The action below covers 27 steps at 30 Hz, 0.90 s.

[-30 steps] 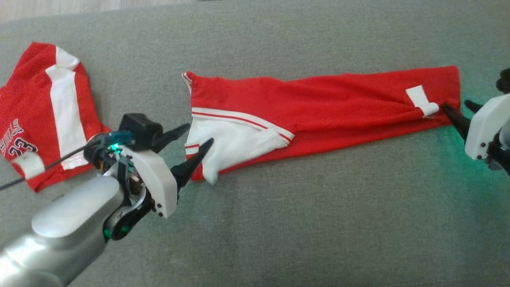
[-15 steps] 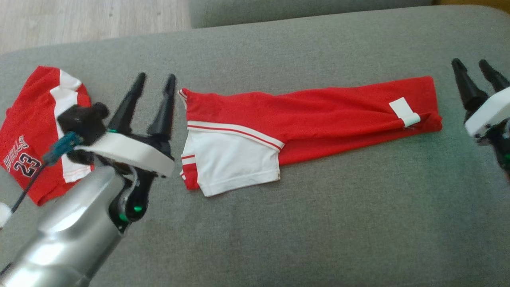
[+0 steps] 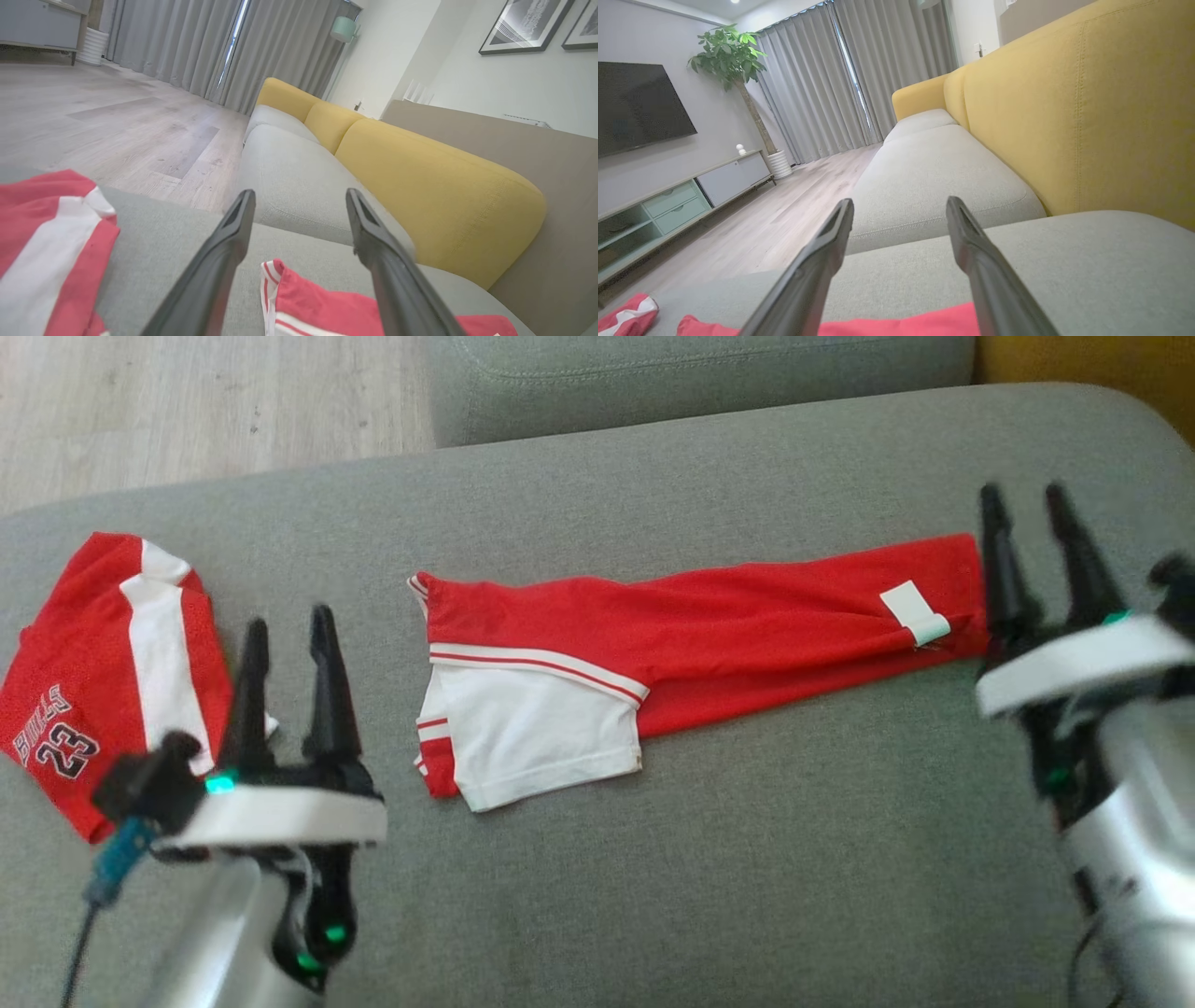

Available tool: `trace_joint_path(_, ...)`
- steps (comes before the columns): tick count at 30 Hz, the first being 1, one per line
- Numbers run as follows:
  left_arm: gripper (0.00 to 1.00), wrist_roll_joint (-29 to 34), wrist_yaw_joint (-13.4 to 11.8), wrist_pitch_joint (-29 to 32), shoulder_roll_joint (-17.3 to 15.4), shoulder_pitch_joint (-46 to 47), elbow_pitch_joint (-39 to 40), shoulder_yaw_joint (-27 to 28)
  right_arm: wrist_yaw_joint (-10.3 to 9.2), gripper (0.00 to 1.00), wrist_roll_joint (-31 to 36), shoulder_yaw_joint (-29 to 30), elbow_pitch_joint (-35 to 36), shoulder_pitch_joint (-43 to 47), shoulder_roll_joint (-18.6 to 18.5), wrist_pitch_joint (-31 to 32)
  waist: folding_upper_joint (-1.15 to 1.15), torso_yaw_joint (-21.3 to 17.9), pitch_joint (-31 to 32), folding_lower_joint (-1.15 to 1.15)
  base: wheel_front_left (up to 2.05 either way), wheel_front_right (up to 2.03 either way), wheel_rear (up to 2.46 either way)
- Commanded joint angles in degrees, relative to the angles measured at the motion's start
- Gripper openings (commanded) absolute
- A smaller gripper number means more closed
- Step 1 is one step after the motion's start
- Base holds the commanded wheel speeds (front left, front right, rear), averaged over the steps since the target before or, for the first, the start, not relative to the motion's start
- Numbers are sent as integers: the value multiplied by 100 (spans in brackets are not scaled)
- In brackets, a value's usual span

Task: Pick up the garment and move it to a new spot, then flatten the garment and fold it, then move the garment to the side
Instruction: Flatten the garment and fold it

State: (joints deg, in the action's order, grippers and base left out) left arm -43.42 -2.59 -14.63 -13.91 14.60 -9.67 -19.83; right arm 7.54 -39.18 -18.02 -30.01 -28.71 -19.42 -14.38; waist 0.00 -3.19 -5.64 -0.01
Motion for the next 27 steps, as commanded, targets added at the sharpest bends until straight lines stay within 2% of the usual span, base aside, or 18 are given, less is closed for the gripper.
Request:
trace_joint_path(1, 100, 73, 37, -36, -59, 166, 195, 263, -5, 100, 120, -28, 206, 79, 48, -59, 0, 3, 7, 1, 0, 0, 0)
trace_joint_path(6, 100, 724, 391, -36, 369, -244, 27, 519, -5, 100, 1068, 650, 636, 887, 852, -61, 0, 59, 29, 1, 0, 0, 0)
trace_joint_path(10, 100, 1044, 601, -36, 662, -358, -111, 728, -5, 100, 1535, 916, 829, 1183, 1159, -61, 0, 96, -22, 1, 0, 0, 0)
trace_joint_path(20, 100, 1405, 895, -37, 953, -11, -256, 868, -5, 100, 1869, 1390, 920, 794, 1134, 215, 0, 215, -495, 1, 0, 0, 0)
trace_joint_path(27, 100, 1487, 974, -37, 1011, 234, -389, 805, -5, 100, 2438, 2566, 61, 157, 1208, 786, 0, 409, -884, 1, 0, 0, 0)
